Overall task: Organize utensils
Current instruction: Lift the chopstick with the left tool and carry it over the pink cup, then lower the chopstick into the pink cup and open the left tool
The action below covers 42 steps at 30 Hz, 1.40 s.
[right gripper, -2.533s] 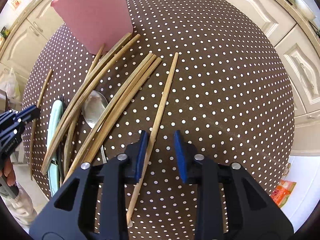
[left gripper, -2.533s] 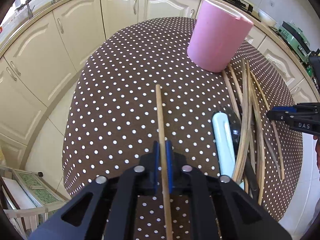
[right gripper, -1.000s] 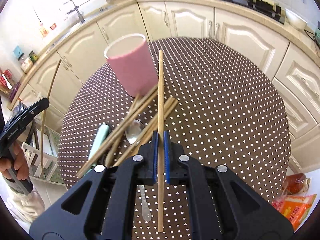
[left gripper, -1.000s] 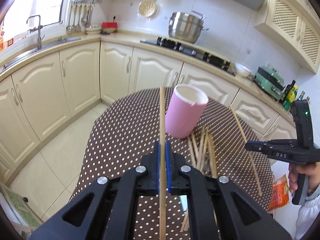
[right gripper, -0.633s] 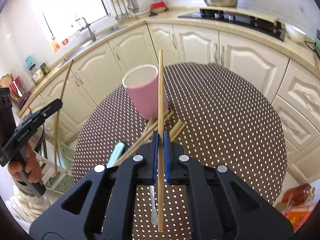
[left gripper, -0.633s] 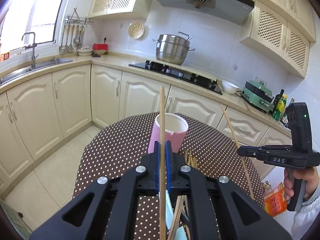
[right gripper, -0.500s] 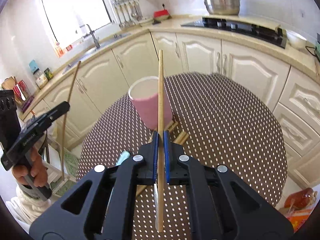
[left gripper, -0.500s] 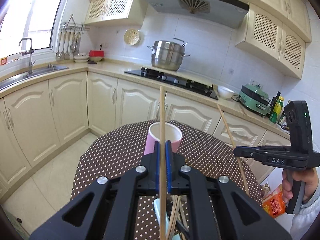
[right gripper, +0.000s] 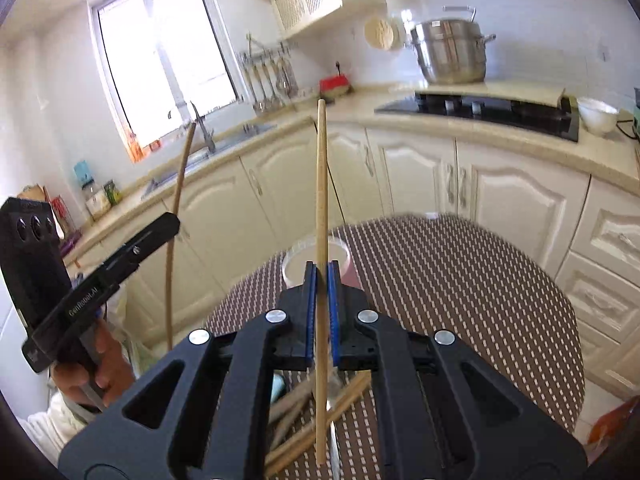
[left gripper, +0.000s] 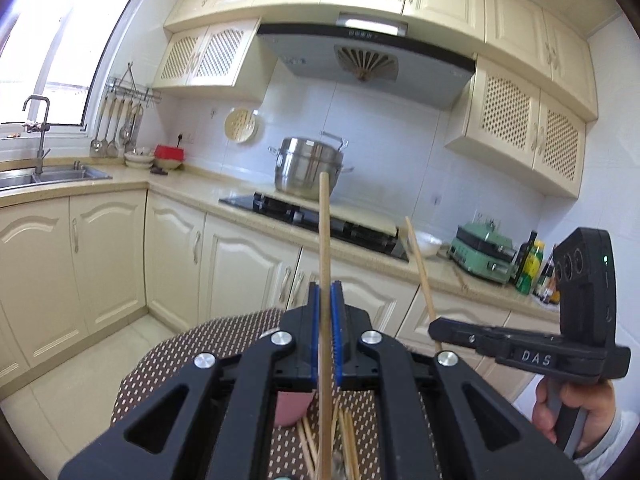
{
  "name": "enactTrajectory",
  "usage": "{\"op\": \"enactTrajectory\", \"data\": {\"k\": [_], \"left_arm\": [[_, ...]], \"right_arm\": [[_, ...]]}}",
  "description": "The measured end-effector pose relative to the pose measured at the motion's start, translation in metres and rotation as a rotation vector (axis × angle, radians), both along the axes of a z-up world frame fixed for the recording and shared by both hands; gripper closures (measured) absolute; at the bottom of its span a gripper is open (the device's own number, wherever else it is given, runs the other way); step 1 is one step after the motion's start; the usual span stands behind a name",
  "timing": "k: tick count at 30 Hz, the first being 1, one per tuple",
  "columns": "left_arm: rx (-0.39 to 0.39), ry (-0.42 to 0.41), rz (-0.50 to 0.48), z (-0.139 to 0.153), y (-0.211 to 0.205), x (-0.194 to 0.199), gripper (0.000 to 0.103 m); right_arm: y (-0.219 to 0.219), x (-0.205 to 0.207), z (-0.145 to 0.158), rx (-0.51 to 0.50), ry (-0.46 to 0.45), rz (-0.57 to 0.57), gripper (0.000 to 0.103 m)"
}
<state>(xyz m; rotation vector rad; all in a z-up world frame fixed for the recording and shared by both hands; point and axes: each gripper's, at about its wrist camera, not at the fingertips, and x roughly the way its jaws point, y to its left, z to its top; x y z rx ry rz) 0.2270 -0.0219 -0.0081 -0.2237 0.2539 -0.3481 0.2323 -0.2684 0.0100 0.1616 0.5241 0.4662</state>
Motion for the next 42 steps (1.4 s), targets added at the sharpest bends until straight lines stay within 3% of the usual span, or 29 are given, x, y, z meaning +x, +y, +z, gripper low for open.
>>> {"op": "enactTrajectory", "data": {"k": [7,11,20,30,37,42], "left_arm": [[-0.055,-0.081,0.018,0.013,-0.008,0.037,0.097],[-0.077,-0.125,0.024,0.017,-0.01,0.059,0.097],[-0.093,-0.217,0.082,0.007,-0.013,0.097,0.097],[-0.075,-0.16,0.117,-0.031,-0.009,0.129,0.097],[-0.028,-0.116,0.103,-0.045,-0.008,0.121,0.097],[-0.005,-0.026,0.048,-0.053,-0.006,0.114,0.097]], "right_arm": [[0.007,0.031,0.012,0.097,-0.129,-0.036,0.097],[0.017,0.052,0.011,0.099,-0.2,-0.062,0.097],[0.035,0.097,-0.008,0.132,-0.264,-0.098,0.097],[0.042,0.104,-0.043,0.099,-0.221,-0.091,0.097],[0.04,0.088,-0.048,0.076,-0.207,-0.089,0.097],[0.041,0.075,-0.052,0.039,-0.2,-0.09,0.097]]}}
